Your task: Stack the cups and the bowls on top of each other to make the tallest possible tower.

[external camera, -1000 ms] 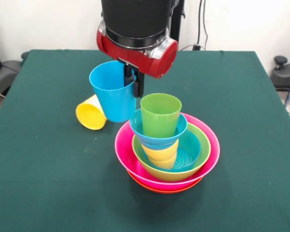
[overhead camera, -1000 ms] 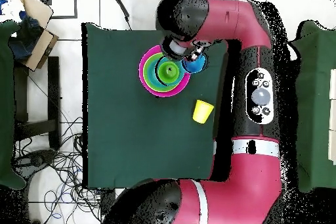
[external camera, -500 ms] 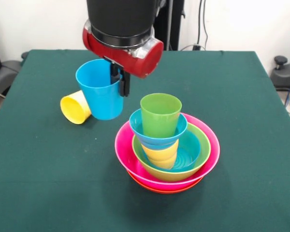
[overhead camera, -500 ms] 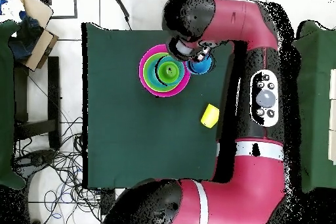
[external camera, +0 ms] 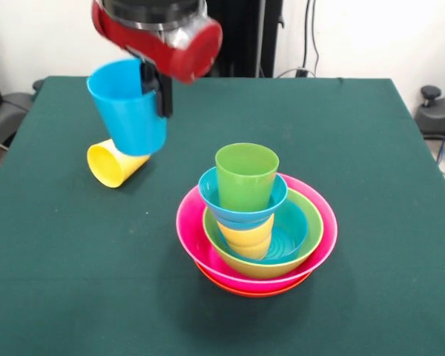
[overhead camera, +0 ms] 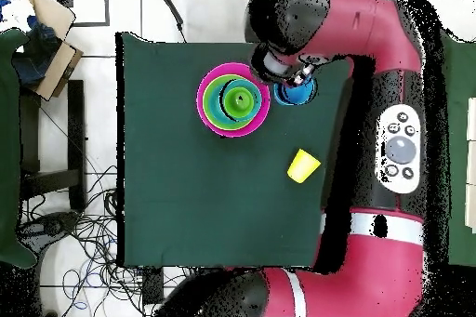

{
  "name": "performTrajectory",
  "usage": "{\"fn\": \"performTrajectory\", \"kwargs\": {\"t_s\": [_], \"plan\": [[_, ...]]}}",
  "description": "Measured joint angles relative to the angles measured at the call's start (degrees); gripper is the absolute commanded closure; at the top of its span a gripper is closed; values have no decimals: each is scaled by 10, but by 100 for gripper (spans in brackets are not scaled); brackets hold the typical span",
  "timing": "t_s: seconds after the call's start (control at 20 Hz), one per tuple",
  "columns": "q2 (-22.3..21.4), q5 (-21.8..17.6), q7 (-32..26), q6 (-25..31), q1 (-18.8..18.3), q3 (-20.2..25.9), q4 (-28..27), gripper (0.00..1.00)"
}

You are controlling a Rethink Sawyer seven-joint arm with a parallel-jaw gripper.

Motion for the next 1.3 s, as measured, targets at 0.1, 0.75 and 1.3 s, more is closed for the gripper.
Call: {"fn": "performTrajectory", "kwargs": {"t_s": [0.1,0.75,1.3], "plan": [[-12,8,0,7,-2,0,0,100],[-43,34,0,26,3,0,-14,100],[-18,34,0,26,33,0,-24,100]]}}
